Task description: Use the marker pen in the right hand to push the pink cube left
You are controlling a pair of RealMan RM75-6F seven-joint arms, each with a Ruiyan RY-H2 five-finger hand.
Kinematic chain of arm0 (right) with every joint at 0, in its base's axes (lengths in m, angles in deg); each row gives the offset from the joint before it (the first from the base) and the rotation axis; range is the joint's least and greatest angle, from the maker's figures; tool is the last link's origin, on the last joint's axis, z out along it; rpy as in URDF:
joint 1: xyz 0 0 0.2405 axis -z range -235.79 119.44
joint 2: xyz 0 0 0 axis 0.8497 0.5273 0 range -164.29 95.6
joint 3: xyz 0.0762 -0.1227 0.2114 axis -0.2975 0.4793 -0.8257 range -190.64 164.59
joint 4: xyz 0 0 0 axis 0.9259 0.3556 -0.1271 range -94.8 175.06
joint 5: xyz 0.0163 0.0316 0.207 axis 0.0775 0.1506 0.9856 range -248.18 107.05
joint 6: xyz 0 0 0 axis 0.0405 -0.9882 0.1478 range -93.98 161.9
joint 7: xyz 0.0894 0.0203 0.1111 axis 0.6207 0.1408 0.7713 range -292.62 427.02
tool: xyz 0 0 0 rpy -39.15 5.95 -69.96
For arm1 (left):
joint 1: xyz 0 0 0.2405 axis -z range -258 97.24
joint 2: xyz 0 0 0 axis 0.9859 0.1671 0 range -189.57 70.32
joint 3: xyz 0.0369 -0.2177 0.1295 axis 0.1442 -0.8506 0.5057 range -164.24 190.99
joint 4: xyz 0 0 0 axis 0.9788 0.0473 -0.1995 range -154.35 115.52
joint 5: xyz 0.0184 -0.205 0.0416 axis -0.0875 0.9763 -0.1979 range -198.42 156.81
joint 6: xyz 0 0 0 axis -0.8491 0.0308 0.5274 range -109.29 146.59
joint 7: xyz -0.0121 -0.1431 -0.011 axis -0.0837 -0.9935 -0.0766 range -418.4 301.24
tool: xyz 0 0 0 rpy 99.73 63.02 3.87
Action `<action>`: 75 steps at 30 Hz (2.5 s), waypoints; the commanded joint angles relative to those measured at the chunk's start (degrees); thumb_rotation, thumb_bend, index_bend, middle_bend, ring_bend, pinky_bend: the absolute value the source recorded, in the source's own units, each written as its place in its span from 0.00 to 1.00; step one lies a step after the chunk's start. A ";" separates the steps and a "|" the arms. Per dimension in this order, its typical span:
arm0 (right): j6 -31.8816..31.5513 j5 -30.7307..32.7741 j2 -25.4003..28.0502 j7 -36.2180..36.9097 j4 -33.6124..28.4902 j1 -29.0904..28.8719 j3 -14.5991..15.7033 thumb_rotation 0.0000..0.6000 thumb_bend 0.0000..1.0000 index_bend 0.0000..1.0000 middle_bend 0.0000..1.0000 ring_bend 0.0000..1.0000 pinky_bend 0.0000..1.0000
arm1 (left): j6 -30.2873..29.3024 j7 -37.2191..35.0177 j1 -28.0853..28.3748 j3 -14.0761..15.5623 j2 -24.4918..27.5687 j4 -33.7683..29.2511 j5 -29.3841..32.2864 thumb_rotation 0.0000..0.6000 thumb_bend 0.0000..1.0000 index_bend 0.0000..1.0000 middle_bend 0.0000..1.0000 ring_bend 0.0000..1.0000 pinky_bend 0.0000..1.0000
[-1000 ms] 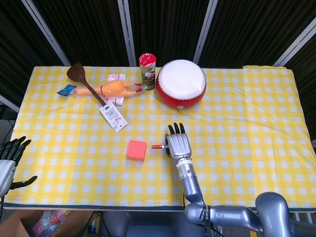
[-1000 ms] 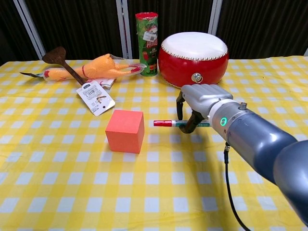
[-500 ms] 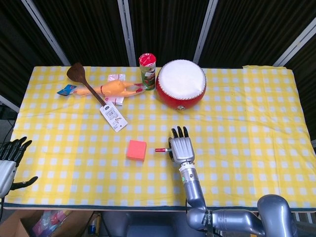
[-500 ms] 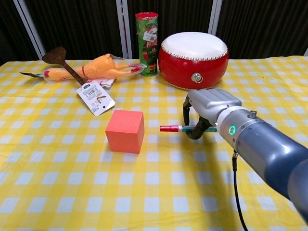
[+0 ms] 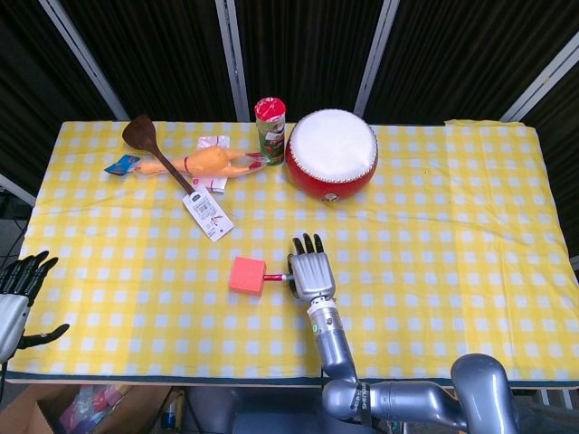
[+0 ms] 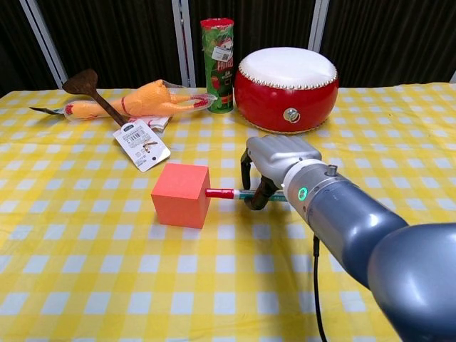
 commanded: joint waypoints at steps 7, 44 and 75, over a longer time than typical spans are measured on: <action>1.79 -0.38 -4.22 -0.40 3.27 -3.58 -2.39 1.00 0.56 0.59 0.16 0.01 0.00 | 0.40 -0.23 0.10 0.14 0.15 -0.14 0.04 1.00 0.00 0.00 0.00 0.00 0.00; -3.89 -3.58 3.68 -3.69 -4.49 -0.40 0.60 1.00 0.57 0.59 0.16 0.01 0.00 | 0.19 1.23 -0.15 0.46 0.21 0.04 -0.17 1.00 0.00 0.00 0.00 0.00 0.00; 2.89 -5.25 26.05 12.91 -5.36 13.93 8.52 1.00 0.57 0.46 0.16 0.01 0.00 | -1.11 5.80 -0.65 0.35 -1.71 1.21 -0.79 1.00 0.00 0.00 0.00 0.00 0.00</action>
